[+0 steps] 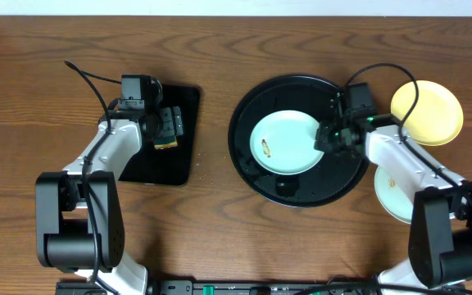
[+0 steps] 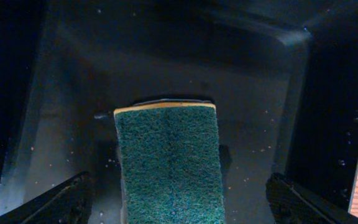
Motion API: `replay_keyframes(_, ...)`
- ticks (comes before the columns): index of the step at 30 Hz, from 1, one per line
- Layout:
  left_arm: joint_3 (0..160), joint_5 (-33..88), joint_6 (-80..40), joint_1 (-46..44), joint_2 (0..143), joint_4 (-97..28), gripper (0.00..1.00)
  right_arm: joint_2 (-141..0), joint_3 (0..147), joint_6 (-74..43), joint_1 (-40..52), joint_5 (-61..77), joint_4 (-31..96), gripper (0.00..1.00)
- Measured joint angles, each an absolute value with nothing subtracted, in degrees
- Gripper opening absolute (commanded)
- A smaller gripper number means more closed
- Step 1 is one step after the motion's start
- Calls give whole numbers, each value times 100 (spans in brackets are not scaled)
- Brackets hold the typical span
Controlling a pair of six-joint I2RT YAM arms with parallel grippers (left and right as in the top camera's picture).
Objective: Clean dirty plates on tray and stack at the side
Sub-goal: 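Move the right gripper to the mint plate and grasp its rim, then drag the mint plate to the tray's right edge and tilt it up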
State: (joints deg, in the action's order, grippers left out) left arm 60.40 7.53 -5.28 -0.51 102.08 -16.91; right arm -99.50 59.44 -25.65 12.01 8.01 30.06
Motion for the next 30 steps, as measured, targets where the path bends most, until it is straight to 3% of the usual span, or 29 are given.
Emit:
replay_keyframes(2,6040,753,-530,-51,10208,-1691,89,-9953,5916,-2939,1323,816,2912,8)
replay_keyframes(6,6040,753,-528,-51,10208,-1691,89,-9953,5909,-3271,1409,827,2711,34)
replay_keyframes(10,6040,753,-530,-51,10208,-1691,89,-9953,5907,-2440,1387,834,2482,39)
replay_keyframes(14,6040,753,-528,-51,10208,-1691,89,-9953,5907,-1100,1321,832,2300,30)
replay_keyframes(17,6040,753,-528,-51,10208,-1691,89,-9953,5905,-460,1304,836,2106,29)
replay_keyframes(26,6040,751,-528,-51,10208,-1688,89,-10412,5902,-8,1304,1046,1052,27)
replay_keyframes(29,6040,751,-528,-51,10208,-1688,89,-10820,5902,49,1323,1208,838,13)
replay_keyframes(30,6040,753,-528,-51,10208,-1691,89,-10908,5902,62,1334,1227,797,2)
